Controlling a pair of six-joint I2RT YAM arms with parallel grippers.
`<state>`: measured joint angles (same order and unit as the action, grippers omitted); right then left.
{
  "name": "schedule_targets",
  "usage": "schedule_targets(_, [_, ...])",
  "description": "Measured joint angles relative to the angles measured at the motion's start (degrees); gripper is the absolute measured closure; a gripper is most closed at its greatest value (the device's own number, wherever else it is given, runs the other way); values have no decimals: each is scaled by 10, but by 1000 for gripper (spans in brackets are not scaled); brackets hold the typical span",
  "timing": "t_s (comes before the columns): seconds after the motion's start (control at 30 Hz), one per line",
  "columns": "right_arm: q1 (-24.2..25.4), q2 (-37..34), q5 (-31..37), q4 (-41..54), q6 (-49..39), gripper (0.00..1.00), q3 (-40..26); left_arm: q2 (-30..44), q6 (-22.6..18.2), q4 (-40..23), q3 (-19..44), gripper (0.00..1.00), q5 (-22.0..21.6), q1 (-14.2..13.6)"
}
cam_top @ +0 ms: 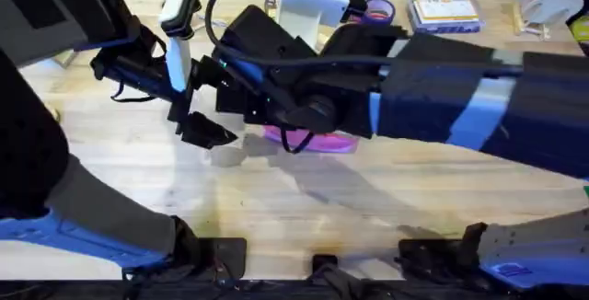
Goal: Unzip the bag, pick up the pens from the table one at a time and place them inside, then zip the bag closed.
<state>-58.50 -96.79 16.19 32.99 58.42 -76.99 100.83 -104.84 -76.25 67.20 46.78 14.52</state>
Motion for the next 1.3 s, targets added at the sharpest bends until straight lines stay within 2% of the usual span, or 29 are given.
schedule_targets(0.37, [0, -42, 14, -15, 6, 3, 0, 0, 0, 0, 0, 7, 0, 0])
schedule_targets(0.43, [0, -50, 16, -19, 6, 29, 0, 0, 0, 0, 0, 7, 0, 0])
schedule_targets(0.5, [0, -56, 20, -19, 7, 126, 0, 0, 0, 0, 0, 7, 0, 0])
schedule_targets(0.53, [2, -61, 33, -16, 9, 372, 0, 0, 0, 0, 0, 7, 0, 0])
schedule_targets(0.67, [8, -61, 42, -13, 21, 544, 0, 0, 0, 0, 0, 7, 0, 0])
schedule_targets(0.7, [9, -61, 44, -12, 24, 603, 0, 0, 0, 0, 0, 7, 0, 0])
schedule_targets(0.73, [10, -61, 47, -9, 30, 746, 0, 0, 0, 0, 0, 8, 0, 0])
schedule_targets(0.87, [10, -61, 47, -12, 32, 935, 0, 0, 0, 0, 0, 8, 0, 0])
schedule_targets(0.97, [10, -61, 47, -14, 33, 965, 0, 0, 0, 0, 0, 7, 0, 0])
schedule_targets(1.3, [10, -49, 44, -11, 33, 971, 0, 0, 0, 0, 0, 7, 0, 0])
